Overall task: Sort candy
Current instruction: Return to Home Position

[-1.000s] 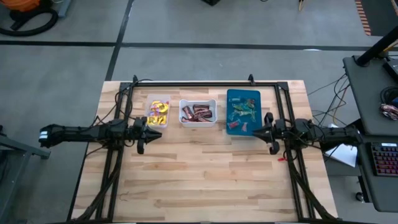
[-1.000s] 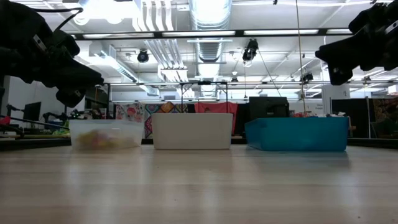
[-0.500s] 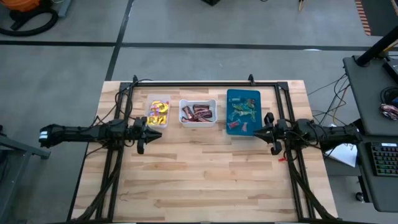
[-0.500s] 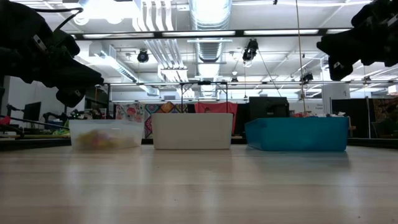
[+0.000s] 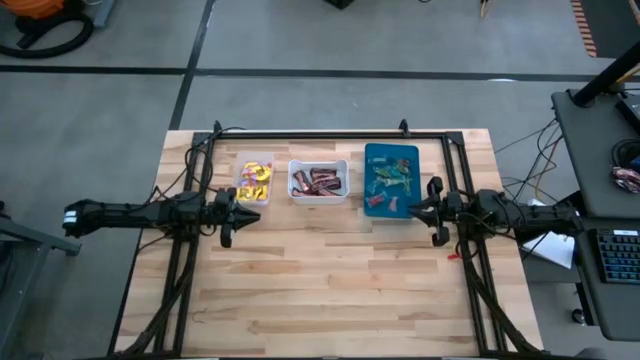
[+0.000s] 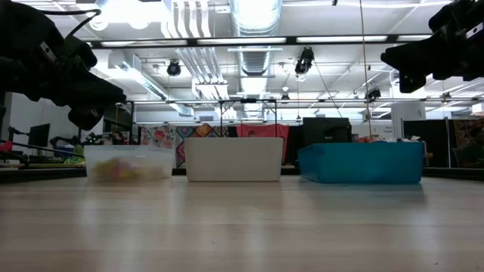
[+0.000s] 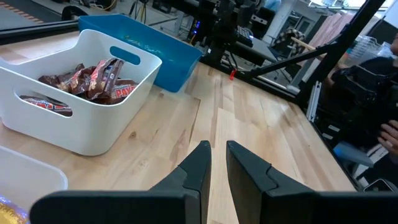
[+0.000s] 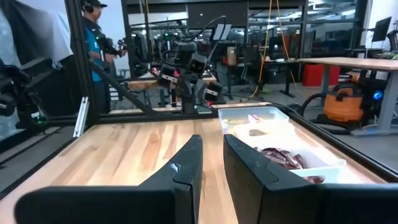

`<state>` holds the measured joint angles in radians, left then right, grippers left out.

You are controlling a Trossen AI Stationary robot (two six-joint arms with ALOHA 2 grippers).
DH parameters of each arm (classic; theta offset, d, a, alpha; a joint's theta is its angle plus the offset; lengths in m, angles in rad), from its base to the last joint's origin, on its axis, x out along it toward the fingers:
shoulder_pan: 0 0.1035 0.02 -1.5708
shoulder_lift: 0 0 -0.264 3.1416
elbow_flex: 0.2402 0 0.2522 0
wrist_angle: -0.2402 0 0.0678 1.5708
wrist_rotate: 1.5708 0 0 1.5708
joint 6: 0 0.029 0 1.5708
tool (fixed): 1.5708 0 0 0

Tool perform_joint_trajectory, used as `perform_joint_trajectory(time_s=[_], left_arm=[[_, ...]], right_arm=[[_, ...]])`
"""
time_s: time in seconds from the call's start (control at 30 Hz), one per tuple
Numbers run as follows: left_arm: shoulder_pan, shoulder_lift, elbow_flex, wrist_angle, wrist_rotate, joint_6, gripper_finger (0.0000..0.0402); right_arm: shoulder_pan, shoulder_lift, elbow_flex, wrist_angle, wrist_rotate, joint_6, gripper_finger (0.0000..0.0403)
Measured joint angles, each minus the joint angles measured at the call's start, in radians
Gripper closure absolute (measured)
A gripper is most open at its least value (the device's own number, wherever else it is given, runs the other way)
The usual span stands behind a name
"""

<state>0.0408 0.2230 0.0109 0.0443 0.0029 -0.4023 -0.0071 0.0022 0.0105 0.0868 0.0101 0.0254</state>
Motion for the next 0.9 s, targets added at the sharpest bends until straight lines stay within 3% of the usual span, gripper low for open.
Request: perform_joint_trajectory(time_s=[0.9], left_arm=[[0.0,0.0,0.0,0.0,0.0,0.0,0.0367]], right_arm=[[0.0,0.012,0.0,-0.002,0.0,0.0,0.0346]])
